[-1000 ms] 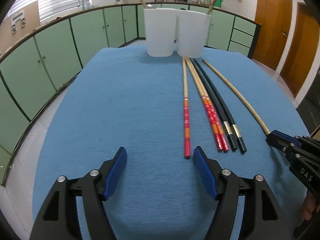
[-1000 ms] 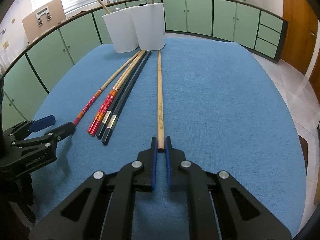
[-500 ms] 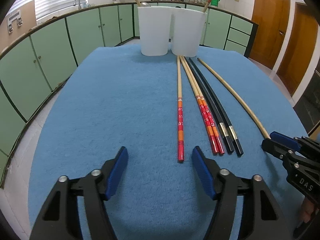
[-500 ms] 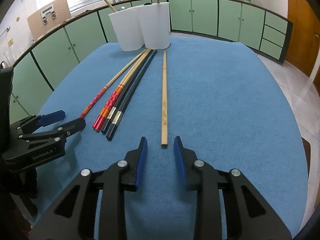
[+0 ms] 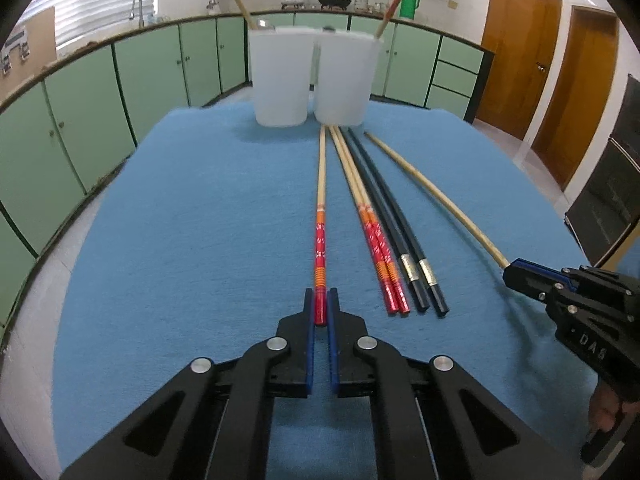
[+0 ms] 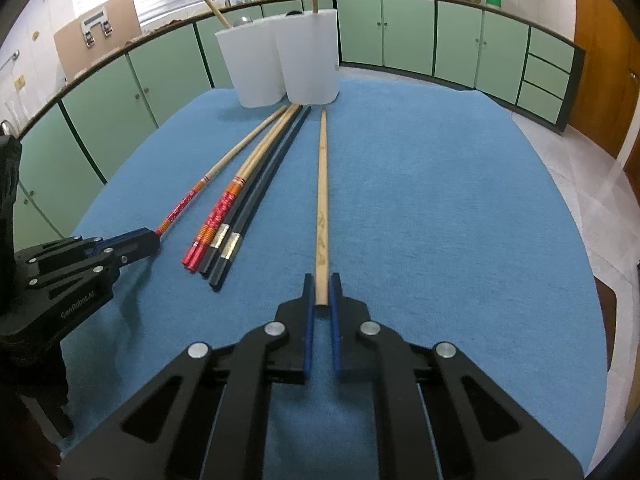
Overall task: Organize utensils
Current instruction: 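Grasp a wooden chopstick with the right gripper while the left grasps a red-striped chopstick, then lift both held chopsticks and lower them upright into the white cups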
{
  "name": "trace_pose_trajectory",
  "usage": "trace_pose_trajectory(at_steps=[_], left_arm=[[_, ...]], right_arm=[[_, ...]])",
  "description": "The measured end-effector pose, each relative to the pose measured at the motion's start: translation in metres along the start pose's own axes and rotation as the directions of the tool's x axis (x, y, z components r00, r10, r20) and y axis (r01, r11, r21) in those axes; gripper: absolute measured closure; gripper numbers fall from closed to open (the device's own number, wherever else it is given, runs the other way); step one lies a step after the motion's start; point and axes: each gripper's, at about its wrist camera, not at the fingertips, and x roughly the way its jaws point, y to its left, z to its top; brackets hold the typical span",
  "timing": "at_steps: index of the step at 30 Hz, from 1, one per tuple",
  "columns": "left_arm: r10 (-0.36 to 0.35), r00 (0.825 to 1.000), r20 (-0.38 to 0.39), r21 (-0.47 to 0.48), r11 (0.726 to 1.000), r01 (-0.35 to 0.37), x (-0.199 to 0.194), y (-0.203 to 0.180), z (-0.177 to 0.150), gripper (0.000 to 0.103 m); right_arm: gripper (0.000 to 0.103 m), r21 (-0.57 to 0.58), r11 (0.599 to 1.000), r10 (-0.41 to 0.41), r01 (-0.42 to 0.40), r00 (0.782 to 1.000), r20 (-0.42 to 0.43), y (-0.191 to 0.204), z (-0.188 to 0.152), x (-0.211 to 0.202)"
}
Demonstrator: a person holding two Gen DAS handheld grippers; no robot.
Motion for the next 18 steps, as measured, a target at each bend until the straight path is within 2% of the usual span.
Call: trace_pose_trajectory(at_steps=[7, 12, 18], left_arm=[[-0.001, 0.993, 0.119, 0.021, 1.0, -0.001, -0.055, 0.003, 0.023, 0.098], [-0.01, 0.976, 0.219, 0.029, 1.0, 0.004, -0.095, 0.008, 0.049, 0.098], [-0.025, 0.954, 0.298, 0.045, 0.999, 0.012, -0.119, 0.011, 0.079, 0.098]], right_arm=[[0.097, -0.004, 1.0, 0.017, -0.016, 0.997, 0.075, -0.005, 0.021, -0.042], [0.097, -0.01, 0.999, 0.031, -0.03, 0.99, 0.141, -0.009, 0.043, -0.073], [0.097, -0.04, 0.998, 0.051, -0.044, 0.977, 0.208, -0.011, 0.081, -0.105]])
